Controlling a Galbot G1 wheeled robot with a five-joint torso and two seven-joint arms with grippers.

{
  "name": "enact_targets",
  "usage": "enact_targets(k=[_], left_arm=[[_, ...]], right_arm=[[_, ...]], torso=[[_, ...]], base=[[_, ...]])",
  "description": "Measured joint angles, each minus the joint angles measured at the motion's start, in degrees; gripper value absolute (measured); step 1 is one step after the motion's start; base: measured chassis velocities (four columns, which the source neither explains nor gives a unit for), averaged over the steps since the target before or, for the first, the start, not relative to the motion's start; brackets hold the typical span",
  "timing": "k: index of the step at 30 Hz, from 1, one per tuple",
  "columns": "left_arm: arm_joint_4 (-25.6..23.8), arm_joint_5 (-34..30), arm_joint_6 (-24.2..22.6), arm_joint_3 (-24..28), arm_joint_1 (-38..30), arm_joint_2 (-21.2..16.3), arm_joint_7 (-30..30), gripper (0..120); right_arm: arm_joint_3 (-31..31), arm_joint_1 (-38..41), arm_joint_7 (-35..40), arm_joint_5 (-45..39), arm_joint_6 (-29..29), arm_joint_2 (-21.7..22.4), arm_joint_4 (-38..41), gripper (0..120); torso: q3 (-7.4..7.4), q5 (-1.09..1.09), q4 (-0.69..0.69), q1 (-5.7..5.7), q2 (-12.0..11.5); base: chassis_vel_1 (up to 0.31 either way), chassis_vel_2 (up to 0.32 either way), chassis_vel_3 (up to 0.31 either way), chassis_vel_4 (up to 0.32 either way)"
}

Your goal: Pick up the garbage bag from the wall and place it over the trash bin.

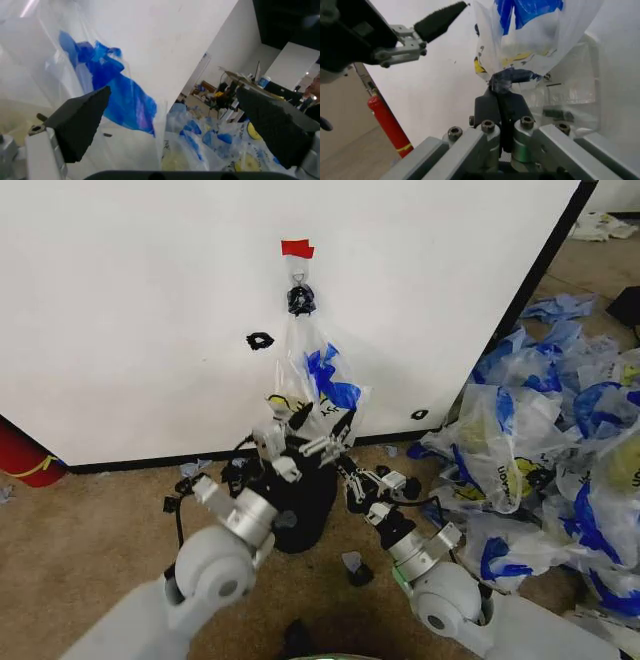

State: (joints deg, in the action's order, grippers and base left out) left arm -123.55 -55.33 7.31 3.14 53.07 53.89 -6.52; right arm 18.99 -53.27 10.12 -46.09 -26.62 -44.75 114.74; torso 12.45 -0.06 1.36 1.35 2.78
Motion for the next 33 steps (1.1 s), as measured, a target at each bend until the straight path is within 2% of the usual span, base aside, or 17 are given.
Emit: enact_targets(k=[20,33], left_arm=[[4.4,-3.5,-0.8,4.3,-9.5,1.0,-0.5,99],[8.3,-2.4,0.0,6.6,-11.8,2.2,-0.4,99]], right_arm=[[-1.7,-0.5,-0.1,-0.1,-0.4,0.1,-0.9,0],[-3.7,-2.4,-0.8,-0.2,-1.2,0.6,-0.8,0]], torso=[[-0.01,0.00,0.00,0.00,0.0],[-0.01,0.00,0.00,0.00,0.0]], base=[[0.000,0.000,0.000,0.000],[0.000,0.000,0.000,0.000]])
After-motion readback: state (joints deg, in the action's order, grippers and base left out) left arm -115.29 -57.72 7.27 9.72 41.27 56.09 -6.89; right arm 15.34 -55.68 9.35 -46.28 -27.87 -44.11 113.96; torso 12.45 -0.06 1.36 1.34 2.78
